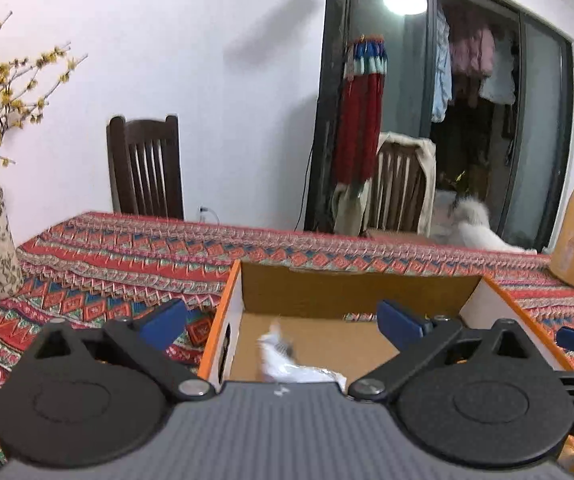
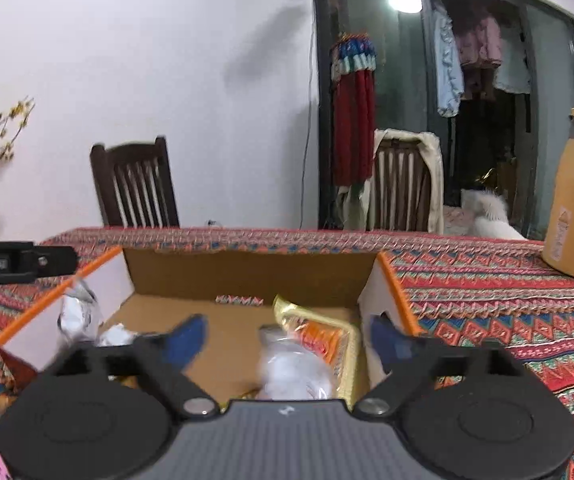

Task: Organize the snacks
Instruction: 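Move both packets over the box and open both tools to release them, then return both tools to the snack pile and close the right tool on a biscuit packet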

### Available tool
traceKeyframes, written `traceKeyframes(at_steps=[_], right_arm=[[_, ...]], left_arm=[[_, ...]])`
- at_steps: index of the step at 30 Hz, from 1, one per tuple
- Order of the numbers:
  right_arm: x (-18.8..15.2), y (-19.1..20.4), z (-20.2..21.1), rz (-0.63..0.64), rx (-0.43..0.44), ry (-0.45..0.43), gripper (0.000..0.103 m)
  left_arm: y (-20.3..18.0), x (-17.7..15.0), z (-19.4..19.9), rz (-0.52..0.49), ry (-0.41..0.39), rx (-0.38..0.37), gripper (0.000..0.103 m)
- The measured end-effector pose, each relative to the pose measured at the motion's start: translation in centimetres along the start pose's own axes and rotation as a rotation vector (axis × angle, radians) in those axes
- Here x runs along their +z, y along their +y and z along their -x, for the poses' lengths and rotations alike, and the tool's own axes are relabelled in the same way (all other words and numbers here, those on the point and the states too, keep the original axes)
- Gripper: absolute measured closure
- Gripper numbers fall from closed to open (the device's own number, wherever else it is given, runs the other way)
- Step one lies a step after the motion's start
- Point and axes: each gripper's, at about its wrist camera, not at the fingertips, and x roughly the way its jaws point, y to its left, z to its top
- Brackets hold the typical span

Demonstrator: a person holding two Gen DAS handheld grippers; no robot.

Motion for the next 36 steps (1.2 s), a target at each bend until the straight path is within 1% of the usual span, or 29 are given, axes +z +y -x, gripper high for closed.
traceKeyframes(at_steps=[3, 7, 10, 13, 16, 19, 21, 26, 30, 36], right_arm=[[0.2, -0.2, 0.8, -0.017, -0.002, -0.024, 0.000], [0.4, -0.2, 1.6, -0.024, -0.022, -0.035, 0.000], [0.6, -0.1, 2.2, -0.025, -0.021, -0.051, 0.000], [0.7, 0.0, 2.4, -0.025, -0.016, -0.058, 0.000], [0.8, -0.1, 2.4, -0.025, -0.022, -0.051, 0.000], [1.0, -0.2, 2.7, -0.030, -0.023, -0.063, 0.000], [1.0, -0.3, 3.4, -0.040, -0.016, -0.083, 0.000], [1.9, -0.8, 6.1, -0.056, -0.028, -0.121, 0.000], [1.5, -0.5, 8.4, -0.036, -0.030, -0.129, 0.000], [-0.7, 0.0, 11.3, -0.024, -0.025, -0.106, 0.000]], left_arm=[[-0.2, 0.1, 0.9, 0.003, -0.021, -0.013, 0.000], [-0.4, 0.3, 2.1, 0.008, -0.037, -0.032, 0.000], [-0.7, 0.3, 2.9, 0.003, -0.065, -0.044, 0.000], [-0.8, 0.3, 3.4, 0.000, -0.077, -0.054, 0.000], [-1.0, 0.4, 3.8, -0.006, -0.083, -0.054, 0.000], [-1.0, 0.6, 4.3, 0.000, -0.094, -0.051, 0.000], [-0.9, 1.0, 4.7, 0.003, -0.092, -0.043, 0.000], [-0.3, 1.6, 7.2, -0.013, -0.095, -0.052, 0.000], [0.6, 0.9, 9.2, -0.031, -0.097, -0.052, 0.000], [3.0, -1.9, 10.8, -0.033, -0.043, -0.034, 0.000]])
